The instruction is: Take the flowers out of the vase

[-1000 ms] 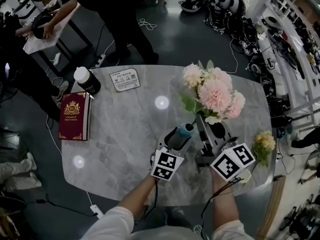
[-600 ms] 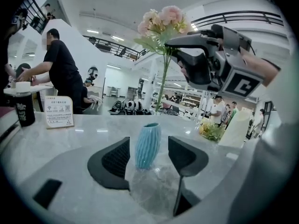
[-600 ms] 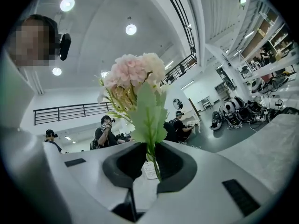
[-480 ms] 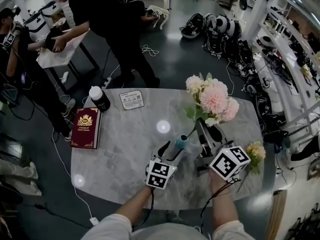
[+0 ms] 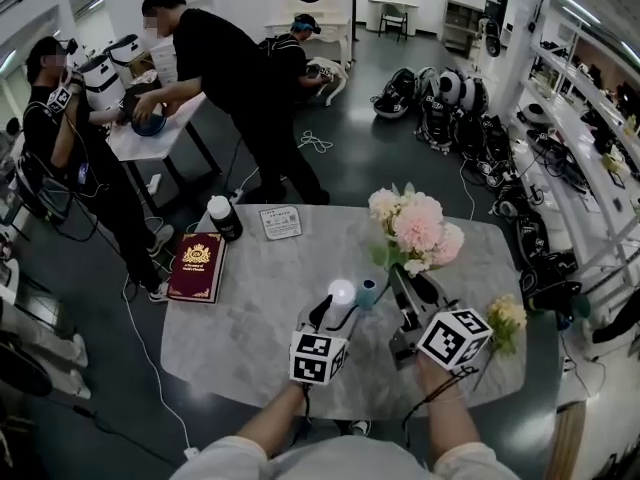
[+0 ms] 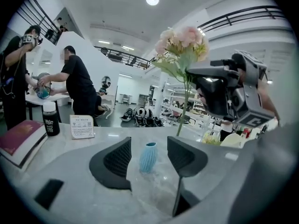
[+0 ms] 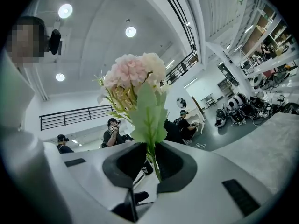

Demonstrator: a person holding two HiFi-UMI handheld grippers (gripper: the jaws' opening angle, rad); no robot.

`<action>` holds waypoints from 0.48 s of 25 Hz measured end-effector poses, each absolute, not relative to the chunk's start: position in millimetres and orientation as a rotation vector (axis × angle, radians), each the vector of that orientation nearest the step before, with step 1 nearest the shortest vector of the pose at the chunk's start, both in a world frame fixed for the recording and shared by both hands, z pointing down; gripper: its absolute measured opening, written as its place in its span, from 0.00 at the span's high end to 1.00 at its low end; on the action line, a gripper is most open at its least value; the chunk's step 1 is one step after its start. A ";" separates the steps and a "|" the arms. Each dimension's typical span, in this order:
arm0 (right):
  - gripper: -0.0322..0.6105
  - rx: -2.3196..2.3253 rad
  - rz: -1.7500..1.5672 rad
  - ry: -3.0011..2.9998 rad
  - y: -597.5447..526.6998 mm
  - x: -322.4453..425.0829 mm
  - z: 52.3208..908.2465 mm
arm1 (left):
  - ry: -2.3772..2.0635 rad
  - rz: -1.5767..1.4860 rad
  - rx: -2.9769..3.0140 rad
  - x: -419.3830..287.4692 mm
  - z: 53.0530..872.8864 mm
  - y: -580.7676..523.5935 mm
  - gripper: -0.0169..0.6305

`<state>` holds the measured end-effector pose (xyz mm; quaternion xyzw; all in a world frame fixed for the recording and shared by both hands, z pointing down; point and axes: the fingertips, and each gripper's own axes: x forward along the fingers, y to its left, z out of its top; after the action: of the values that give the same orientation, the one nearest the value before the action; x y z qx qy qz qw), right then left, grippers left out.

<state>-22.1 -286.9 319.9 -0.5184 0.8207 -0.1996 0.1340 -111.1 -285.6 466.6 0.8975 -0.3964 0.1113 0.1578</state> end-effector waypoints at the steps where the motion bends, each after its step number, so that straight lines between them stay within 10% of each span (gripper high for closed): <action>1: 0.86 -1.493 -0.582 2.380 -281.2 -23.3 318.5 | -1.151 0.316 2.565 -114.7 463.3 -281.3 0.60; 12: 0.86 -1.404 -0.658 2.429 -221.8 -41.9 330.7 | -1.338 0.263 2.551 -135.7 422.1 -241.6 0.92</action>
<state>-41.9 -221.8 330.7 -0.4832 0.8357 -0.2265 0.1295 -135.7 -241.6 422.1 0.8751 -0.4589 0.0903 0.1241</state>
